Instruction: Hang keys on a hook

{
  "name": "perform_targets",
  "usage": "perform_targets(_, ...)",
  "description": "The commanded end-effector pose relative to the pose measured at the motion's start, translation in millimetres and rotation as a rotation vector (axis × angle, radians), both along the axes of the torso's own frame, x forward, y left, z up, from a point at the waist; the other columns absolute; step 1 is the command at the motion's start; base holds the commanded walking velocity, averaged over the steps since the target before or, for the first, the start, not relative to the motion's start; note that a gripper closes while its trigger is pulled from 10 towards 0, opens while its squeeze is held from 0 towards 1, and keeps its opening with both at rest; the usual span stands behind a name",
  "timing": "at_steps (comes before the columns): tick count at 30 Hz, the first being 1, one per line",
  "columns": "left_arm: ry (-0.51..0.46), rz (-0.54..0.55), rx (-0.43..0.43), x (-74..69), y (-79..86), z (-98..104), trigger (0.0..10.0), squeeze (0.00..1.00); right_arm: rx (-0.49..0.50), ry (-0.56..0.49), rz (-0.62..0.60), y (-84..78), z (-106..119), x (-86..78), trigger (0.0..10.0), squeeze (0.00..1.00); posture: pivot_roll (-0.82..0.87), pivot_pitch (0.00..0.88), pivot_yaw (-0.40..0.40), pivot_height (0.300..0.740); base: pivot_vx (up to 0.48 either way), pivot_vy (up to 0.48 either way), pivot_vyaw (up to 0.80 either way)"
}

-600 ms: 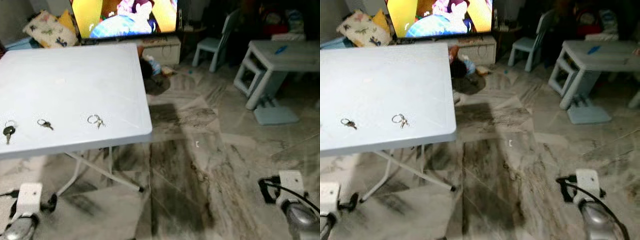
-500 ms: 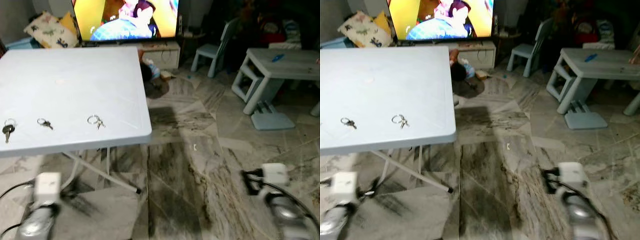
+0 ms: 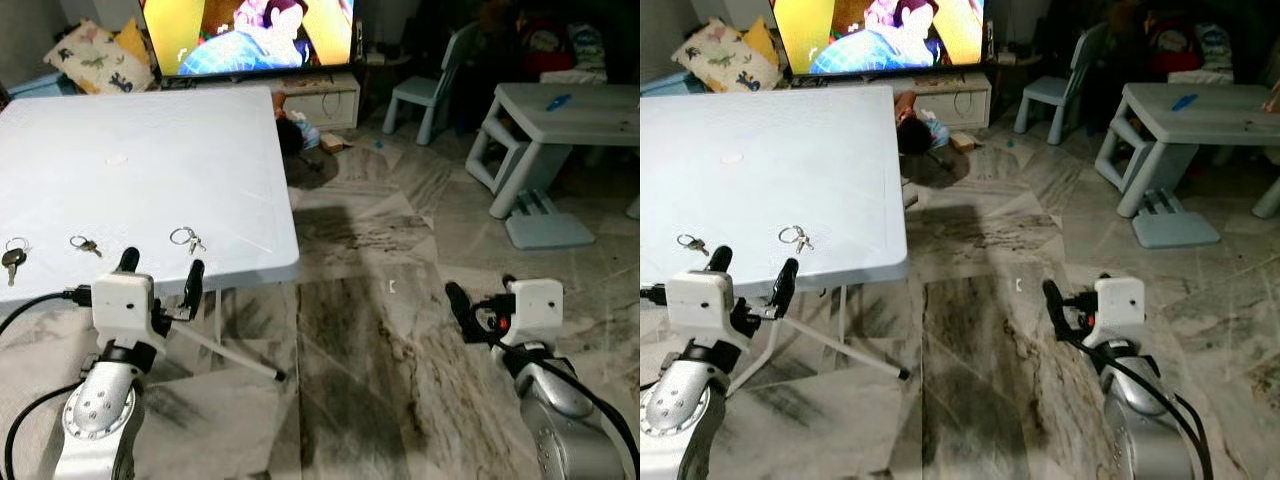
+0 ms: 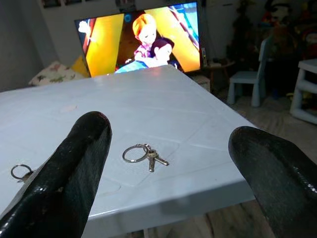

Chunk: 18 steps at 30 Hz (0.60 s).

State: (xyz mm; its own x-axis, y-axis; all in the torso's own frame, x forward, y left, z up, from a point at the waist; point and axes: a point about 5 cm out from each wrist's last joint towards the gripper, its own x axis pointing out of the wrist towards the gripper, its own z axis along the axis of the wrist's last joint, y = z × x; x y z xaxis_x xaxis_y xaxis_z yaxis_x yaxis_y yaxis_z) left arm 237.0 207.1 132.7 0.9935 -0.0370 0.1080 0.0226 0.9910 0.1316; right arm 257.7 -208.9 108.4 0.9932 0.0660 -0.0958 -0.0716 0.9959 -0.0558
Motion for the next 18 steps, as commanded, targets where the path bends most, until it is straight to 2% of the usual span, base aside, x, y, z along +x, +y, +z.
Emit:
perform_targets(1,0.044,-0.037,-0.022,-4.4,-2.1,-2.1,10.0,0.00,0.005,-0.045,0.002,11.2,18.0,-2.1,10.0,0.00,0.02,0.000,0.037,0.740,0.000,0.000,0.00)
perform_targets(3,0.055,-0.001,0.029,-7.6,1.9,-4.1,10.0,0.00,0.008,-0.059,0.010,16.9,23.2,-4.6,10.0,0.00,0.02,0.000,0.042,0.740,0.000,0.000,0.00)
perform_targets(4,0.087,0.024,0.068,-8.7,5.6,-9.9,10.0,0.00,0.044,-0.061,0.037,22.7,24.4,-7.5,10.0,0.00,0.02,0.000,0.047,0.740,0.000,0.000,0.00)
perform_targets(6,0.111,-0.015,0.053,-9.8,5.6,-14.0,10.0,0.00,0.035,-0.046,0.033,24.5,23.9,-11.1,10.0,0.00,0.02,0.000,0.047,0.740,0.000,0.000,0.00)
perform_targets(9,0.158,-0.003,0.041,-11.4,7.5,-16.9,10.0,0.00,0.013,-0.012,0.026,25.5,22.9,-14.7,10.0,0.00,0.02,0.000,0.048,0.740,0.000,0.000,0.00)
perform_targets(13,0.164,0.006,0.052,-5.8,9.6,-11.4,10.0,0.00,-0.017,0.016,0.083,30.9,25.4,-15.7,10.0,0.00,0.02,0.000,0.044,0.740,0.000,0.000,0.00)
perform_targets(18,0.163,0.014,0.068,-1.1,7.8,-11.4,10.0,0.00,0.007,0.022,0.075,33.1,29.7,-12.9,10.0,0.00,0.02,0.000,0.039,0.740,0.000,0.000,0.76)
